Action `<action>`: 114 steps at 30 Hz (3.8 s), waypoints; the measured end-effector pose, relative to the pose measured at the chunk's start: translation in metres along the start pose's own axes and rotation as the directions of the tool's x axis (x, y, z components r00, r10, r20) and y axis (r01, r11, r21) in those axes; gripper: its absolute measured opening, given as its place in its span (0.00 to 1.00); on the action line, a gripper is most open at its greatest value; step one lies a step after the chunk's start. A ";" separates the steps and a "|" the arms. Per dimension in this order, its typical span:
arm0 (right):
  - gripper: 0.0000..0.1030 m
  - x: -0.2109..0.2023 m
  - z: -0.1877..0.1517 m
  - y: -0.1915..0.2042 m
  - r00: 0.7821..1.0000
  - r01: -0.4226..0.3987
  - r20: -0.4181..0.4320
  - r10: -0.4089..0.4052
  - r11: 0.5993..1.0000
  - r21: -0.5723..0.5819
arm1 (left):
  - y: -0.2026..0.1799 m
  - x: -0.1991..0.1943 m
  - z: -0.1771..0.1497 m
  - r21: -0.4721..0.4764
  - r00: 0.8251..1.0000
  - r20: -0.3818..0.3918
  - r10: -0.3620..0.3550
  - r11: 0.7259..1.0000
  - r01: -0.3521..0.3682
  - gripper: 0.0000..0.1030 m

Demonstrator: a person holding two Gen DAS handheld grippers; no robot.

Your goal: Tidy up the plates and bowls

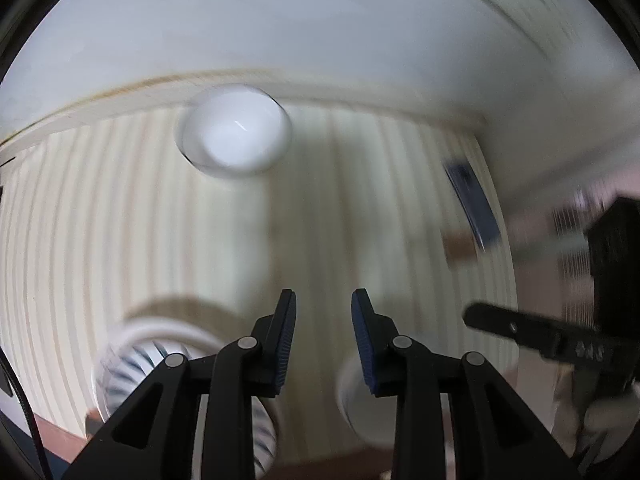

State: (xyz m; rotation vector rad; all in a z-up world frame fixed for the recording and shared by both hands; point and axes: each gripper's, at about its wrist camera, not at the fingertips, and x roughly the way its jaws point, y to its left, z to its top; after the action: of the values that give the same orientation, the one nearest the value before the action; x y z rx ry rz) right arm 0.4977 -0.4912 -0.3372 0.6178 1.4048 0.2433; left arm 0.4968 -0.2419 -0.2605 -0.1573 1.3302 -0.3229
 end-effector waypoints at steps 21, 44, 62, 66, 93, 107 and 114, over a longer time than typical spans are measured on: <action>0.42 0.147 0.153 0.081 0.999 -0.025 0.021 0.026 0.998 -0.053 | 0.131 0.107 0.111 -0.234 0.998 -0.057 0.025 0.971 -0.037 0.26; 0.17 0.168 0.143 0.096 0.998 0.046 0.038 -0.043 0.995 -0.092 | 0.103 0.108 0.106 -0.162 0.998 0.005 0.060 0.985 -0.059 0.17; 0.17 0.085 0.068 0.091 0.994 0.069 0.089 -0.061 0.994 -0.083 | 0.046 0.045 0.047 -0.063 0.999 0.045 -0.006 0.998 0.009 0.17; 0.17 0.053 0.043 0.084 0.991 0.076 0.114 -0.068 0.994 -0.075 | 0.029 0.027 0.028 -0.025 0.998 0.053 -0.030 0.999 0.031 0.17; 0.17 -0.005 -0.112 -0.017 0.988 0.113 0.096 -0.121 0.990 0.087 | -0.052 0.033 -0.093 0.192 0.994 -0.102 -0.041 0.979 0.060 0.17; 0.18 0.013 -0.115 -0.019 0.982 0.172 0.066 -0.177 0.983 0.069 | -0.061 0.047 -0.100 0.276 0.993 -0.101 0.066 0.960 -0.035 0.17; 0.21 0.009 -0.113 -0.017 0.977 0.199 0.059 -0.203 0.977 0.072 | -0.061 0.046 -0.103 0.275 0.992 -0.109 0.060 0.961 -0.028 0.17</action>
State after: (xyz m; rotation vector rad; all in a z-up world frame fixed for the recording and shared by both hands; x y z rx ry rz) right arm 0.3865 -0.4712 -0.3580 0.5284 1.4045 0.0154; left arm 0.3981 -0.3067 -0.3099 0.1252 1.3874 -0.4799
